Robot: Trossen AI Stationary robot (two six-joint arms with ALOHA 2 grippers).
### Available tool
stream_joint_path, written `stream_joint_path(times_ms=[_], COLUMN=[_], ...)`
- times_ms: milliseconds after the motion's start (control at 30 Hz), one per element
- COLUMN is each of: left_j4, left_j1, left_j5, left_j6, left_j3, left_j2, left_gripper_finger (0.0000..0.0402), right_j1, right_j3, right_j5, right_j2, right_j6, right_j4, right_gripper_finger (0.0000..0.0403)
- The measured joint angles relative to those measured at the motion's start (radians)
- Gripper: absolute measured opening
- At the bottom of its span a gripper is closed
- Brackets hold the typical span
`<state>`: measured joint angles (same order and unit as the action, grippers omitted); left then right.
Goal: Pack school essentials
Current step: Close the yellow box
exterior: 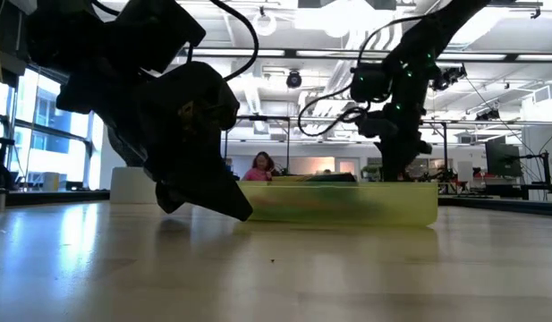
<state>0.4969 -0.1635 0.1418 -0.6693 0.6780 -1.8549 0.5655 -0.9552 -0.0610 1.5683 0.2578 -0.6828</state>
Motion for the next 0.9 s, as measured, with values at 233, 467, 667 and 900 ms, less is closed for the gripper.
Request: stream_joint_path(times_ms=[233, 467, 667, 900], left_j4=[0.000, 0.000, 0.001, 0.001], left_j1=[0.000, 0.000, 0.000, 0.000], left_j5=[-0.002, -0.002, -0.002, -0.002], left_j6=[0.000, 0.000, 0.000, 0.000], left_j3=[0.000, 0.000, 0.000, 0.000], left_j2=[0.000, 0.000, 0.000, 0.000], left_gripper_finger=[0.0005, 0.0005, 0.0005, 0.0005], right_j1=[0.000, 0.000, -0.003, -0.003], right_j3=[0.081, 0.088, 0.088, 0.087], right_j5=[0.003, 0.083, 0.078, 0.061], right_j2=[-0.001, -0.001, 0.005, 0.076], right_j6=[-0.004, -0.004, -0.004, 0.007], right_j4=[0.127, 0.151, 0.152, 0.151], right_gripper_finger=[0.0066, 0.0129, 0.0140, 0.0124])
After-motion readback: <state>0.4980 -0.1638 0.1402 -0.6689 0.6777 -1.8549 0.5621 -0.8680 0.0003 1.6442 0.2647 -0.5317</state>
